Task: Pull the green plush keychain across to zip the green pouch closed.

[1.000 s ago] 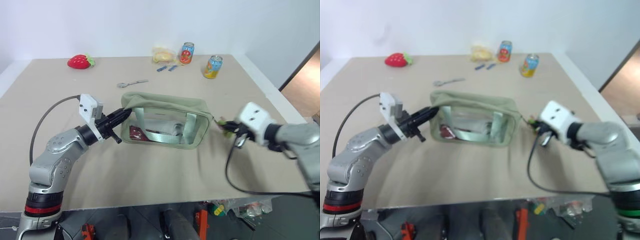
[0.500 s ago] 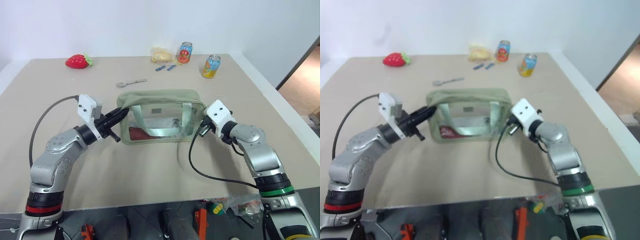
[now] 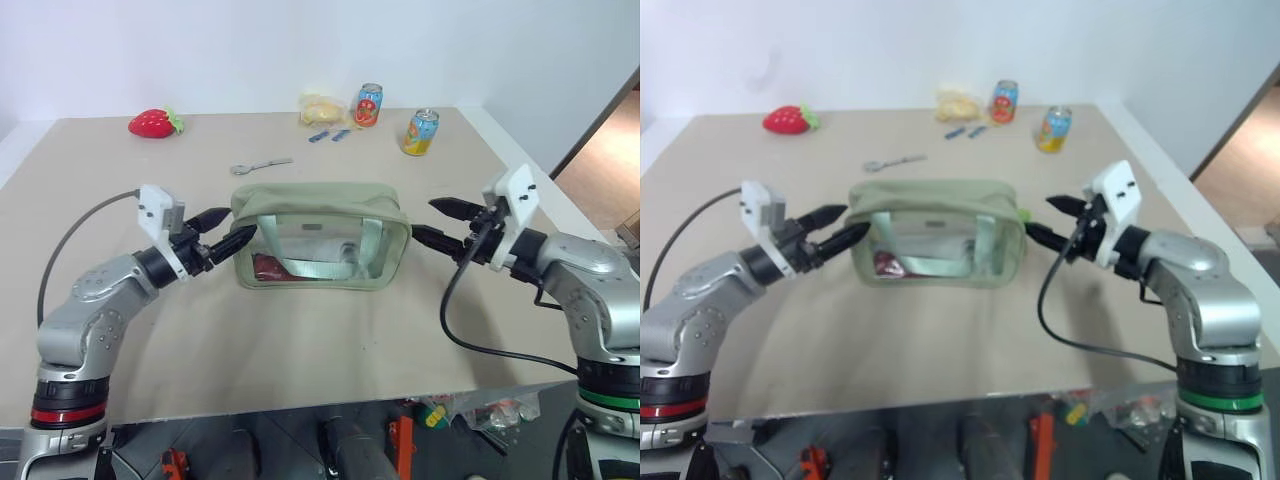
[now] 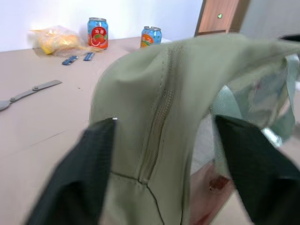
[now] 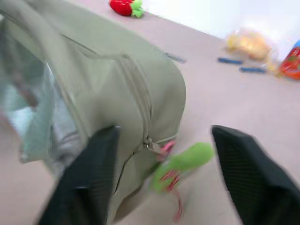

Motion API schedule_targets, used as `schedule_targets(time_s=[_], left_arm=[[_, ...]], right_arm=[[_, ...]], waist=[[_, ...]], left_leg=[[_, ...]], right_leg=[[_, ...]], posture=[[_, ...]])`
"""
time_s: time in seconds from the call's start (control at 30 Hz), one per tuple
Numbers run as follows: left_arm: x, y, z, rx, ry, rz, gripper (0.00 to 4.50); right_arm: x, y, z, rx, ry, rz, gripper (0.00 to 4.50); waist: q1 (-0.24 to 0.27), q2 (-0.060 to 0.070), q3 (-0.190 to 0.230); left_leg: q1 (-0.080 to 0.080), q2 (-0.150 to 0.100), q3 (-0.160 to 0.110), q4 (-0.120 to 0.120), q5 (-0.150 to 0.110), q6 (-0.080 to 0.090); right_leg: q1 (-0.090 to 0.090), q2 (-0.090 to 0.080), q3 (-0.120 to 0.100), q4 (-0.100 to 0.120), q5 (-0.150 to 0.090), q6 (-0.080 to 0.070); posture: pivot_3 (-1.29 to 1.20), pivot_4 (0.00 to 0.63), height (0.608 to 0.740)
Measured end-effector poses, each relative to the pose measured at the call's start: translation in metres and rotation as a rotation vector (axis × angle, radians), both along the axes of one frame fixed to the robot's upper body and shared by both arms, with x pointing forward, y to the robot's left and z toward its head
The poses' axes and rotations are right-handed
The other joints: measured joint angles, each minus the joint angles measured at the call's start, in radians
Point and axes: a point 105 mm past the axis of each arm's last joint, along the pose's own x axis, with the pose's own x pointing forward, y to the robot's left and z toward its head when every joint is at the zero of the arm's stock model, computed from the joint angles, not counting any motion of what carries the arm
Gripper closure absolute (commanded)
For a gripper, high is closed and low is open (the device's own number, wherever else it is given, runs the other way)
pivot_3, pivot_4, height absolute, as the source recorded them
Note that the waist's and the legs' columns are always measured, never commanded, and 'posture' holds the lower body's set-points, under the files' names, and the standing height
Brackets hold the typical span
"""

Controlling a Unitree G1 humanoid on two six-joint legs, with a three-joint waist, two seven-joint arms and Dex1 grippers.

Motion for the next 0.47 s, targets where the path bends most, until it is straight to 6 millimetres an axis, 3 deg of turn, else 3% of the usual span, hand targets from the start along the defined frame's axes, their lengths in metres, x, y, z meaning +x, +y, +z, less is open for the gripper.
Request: schedule_targets(time_s=[0.2,0.37,0.47], left_arm=[[-0.004,0.025,0.007,-0.003,-0.011,0.08,0.03],[-0.008,0.038,-0.009,0.065,-0.018,0.186,0.03],[-0.013,0.047,-0.042,0.156,0.018,0.3,0.03]], right_arm=[[-0.018,-0.021,0.021,0.09,0.004,-0.058,0.06],[-0.035,-0.017,0.001,0.129,0.075,-0.073,0.06],[-0.052,-0.009,-0.03,0.173,0.126,-0.12,0.06]], waist=[[0.0,0.0,0.0],[0.001,0.0,0.0],[0.002,-0.001,-0.001]], left_leg=[[0.0,0.0,0.0,0.0,0.0,0.0],[0.0,0.0,0.0,0.0,0.0,0.0],[0.0,0.001,0.0,0.0,-0.001,-0.001]], right_leg=[[0.0,0.0,0.0,0.0,0.0,0.0],[0.0,0.0,0.0,0.0,-0.001,-0.001],[0.0,-0.001,0.0,0.0,-0.002,-0.001]], posture=[[0.0,0.15,0.74],[0.0,0.15,0.74],[0.0,0.15,0.74]])
